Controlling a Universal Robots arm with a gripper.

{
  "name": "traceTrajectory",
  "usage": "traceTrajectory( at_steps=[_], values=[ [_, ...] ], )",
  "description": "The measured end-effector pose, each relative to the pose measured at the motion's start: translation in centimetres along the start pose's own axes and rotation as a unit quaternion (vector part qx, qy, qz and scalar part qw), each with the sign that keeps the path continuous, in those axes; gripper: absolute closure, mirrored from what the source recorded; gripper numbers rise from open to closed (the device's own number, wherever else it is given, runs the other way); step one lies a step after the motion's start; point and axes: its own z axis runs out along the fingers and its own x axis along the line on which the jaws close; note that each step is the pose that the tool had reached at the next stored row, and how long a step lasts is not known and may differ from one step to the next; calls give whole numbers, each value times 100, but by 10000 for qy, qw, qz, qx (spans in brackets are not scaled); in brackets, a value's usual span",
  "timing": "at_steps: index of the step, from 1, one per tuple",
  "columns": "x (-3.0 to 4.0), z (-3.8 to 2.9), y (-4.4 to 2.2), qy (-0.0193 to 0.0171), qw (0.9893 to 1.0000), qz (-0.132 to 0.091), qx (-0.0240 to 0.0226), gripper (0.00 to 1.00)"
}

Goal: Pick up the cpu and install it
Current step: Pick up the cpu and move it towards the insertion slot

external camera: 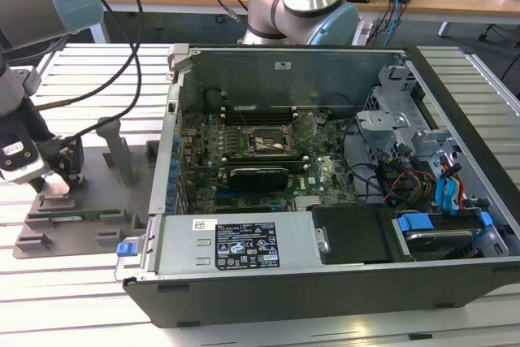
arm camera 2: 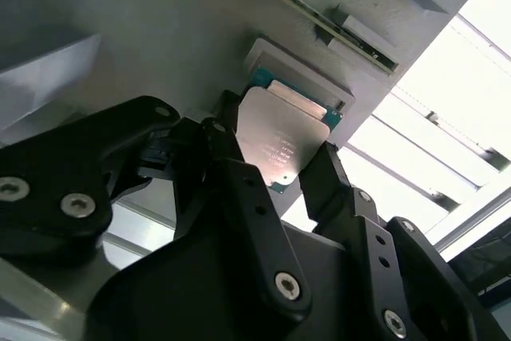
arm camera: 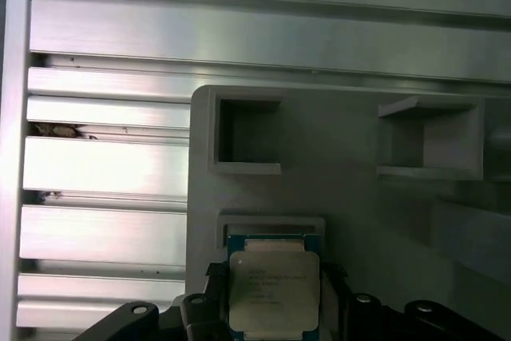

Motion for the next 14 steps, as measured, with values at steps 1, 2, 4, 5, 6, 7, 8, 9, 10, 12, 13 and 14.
traceTrajectory(
  at_steps=[1, 2, 4, 5, 6, 7, 8, 9, 10, 12, 13, 14],
  values=[
    [-1, -24, 2, 0, 10000, 0, 0, 45],
    [-2, -46, 5, 0, 10000, 0, 0, 45],
    [-4, -101, 9, 0, 10000, 0, 1, 45],
    [-4, -110, 10, 0, 10000, 0, 1, 45],
    [-5, -118, 11, 0, 10000, 0, 0, 45],
    [-5, -137, 13, 0, 10000, 0, 1, 45],
    [-6, -152, 14, -1, 10000, 0, 1, 45],
    [-7, -170, 16, 0, 10000, 0, 1, 45],
    [-7, -187, 17, -1, 10000, 0, 0, 45],
    [-8, -214, 21, 0, 10000, 0, 2, 45],
    [-9, -232, 23, 0, 10000, 0, 4, 45],
    [-9, -245, 25, 0, 10000, 0, 5, 45]
  ],
)
